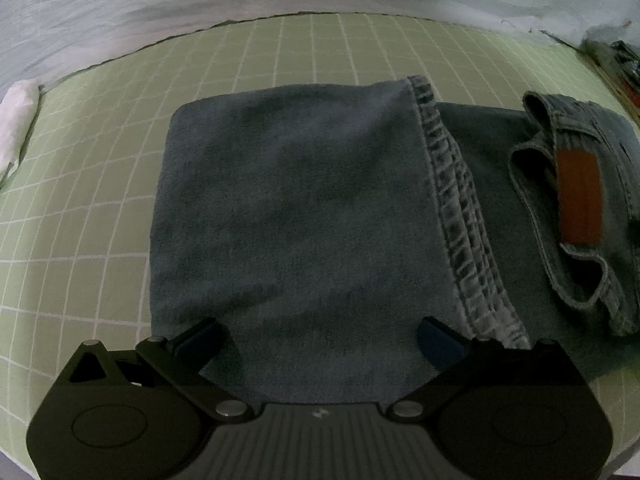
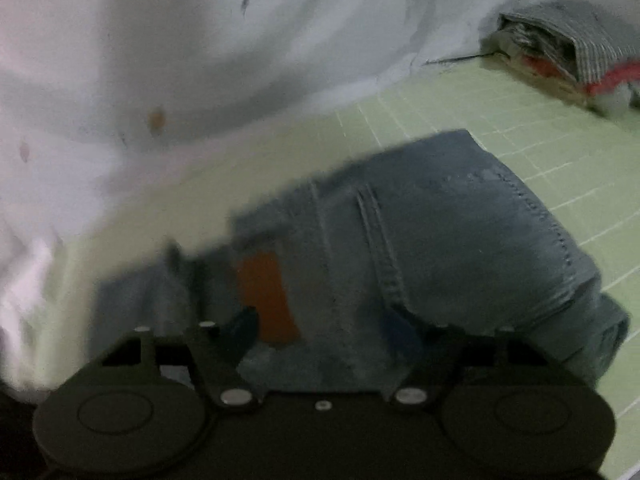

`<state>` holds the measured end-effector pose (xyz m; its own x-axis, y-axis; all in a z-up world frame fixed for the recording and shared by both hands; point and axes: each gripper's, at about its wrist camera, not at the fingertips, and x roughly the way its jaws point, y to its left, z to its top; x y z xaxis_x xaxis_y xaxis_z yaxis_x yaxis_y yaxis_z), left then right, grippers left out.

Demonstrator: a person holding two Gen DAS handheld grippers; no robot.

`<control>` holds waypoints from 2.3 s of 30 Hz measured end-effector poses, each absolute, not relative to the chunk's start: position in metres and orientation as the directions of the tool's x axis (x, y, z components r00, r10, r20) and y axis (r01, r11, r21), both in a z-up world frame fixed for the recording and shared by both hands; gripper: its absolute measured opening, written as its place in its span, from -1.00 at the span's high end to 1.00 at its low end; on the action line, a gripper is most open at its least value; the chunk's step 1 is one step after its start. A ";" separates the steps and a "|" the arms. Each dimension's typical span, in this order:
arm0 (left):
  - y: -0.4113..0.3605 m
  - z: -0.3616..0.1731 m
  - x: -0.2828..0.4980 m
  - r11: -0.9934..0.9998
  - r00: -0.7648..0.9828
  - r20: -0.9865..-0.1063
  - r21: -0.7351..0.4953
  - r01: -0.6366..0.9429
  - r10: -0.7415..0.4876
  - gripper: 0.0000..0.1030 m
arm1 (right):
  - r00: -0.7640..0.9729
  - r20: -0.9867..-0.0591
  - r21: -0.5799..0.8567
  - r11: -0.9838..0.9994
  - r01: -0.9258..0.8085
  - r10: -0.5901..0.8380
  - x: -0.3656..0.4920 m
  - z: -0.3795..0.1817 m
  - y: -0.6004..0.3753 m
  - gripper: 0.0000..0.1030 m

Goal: Fold clothes

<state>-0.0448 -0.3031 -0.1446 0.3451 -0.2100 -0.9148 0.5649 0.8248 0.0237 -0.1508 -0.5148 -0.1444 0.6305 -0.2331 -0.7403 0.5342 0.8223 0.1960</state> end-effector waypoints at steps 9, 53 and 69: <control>-0.307 -0.144 -0.044 0.836 0.346 -0.919 0.036 0.547 -0.187 -1.00 | 0.590 -0.752 0.043 0.872 0.488 -0.293 -0.157 -0.150 -0.498 -0.73; -0.320 -0.133 -0.058 0.876 0.414 -0.910 0.177 0.448 -0.028 -1.00 | 0.877 -0.441 0.743 0.470 0.476 -0.191 -0.256 -0.119 -0.628 0.61; -0.244 -0.100 -0.030 0.903 0.467 -0.881 0.140 0.406 -0.074 -1.00 | 0.944 -0.324 0.765 0.571 0.297 -0.057 -0.178 -0.065 -0.522 0.62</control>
